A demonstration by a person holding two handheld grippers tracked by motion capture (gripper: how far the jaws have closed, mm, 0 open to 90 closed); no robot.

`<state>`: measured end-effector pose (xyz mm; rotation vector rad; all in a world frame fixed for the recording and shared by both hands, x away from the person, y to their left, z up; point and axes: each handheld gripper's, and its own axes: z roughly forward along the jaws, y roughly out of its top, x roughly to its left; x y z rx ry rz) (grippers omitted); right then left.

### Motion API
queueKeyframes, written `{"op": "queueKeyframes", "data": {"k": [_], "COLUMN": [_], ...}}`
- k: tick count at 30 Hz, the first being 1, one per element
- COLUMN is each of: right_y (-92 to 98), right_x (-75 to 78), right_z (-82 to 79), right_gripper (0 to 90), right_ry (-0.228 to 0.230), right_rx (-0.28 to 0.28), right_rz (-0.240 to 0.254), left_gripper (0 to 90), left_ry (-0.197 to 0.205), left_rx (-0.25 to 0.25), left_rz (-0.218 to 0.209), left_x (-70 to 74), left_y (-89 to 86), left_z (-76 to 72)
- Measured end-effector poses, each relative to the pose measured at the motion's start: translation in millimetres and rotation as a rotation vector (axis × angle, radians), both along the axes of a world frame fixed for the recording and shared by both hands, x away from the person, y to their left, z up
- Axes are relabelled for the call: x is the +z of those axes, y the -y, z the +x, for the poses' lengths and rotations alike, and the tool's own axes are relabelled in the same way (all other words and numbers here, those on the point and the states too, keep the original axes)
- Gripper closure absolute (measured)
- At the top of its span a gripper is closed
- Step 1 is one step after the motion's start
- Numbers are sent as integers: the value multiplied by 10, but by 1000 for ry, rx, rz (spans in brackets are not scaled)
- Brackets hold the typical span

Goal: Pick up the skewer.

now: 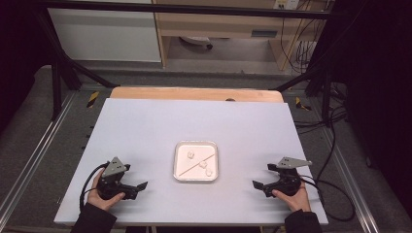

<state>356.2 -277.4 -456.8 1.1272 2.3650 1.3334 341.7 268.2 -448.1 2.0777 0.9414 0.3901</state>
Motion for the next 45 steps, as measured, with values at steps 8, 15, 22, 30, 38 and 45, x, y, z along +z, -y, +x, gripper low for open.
{"op": "queueKeyframes", "data": {"k": [8,15,22,30,38,45], "right_y": [-4,-9,-5,-2,-8,-15], "right_x": [-6,-11,-4,-4,-7,-15], "right_z": [3,4,4,5,4,7], "right_gripper": [6,6,6,6,6,6], "right_ry": [2,-2,1,0,-7,-8], "right_rx": [0,1,0,-1,-1,0], "right_rz": [-5,-8,-6,-13,-24,-27], "left_gripper": [45,45,45,45,45,44], "left_ry": [5,10,8,7,11,13], "left_rx": [-8,-11,-22,-34,-45,-61], "left_rz": [8,10,13,33,46,63], "left_x": [19,45,69,95,154,194], "left_y": [20,56,129,237,360,474], "left_z": [-3,7,6,4,8,23]}}
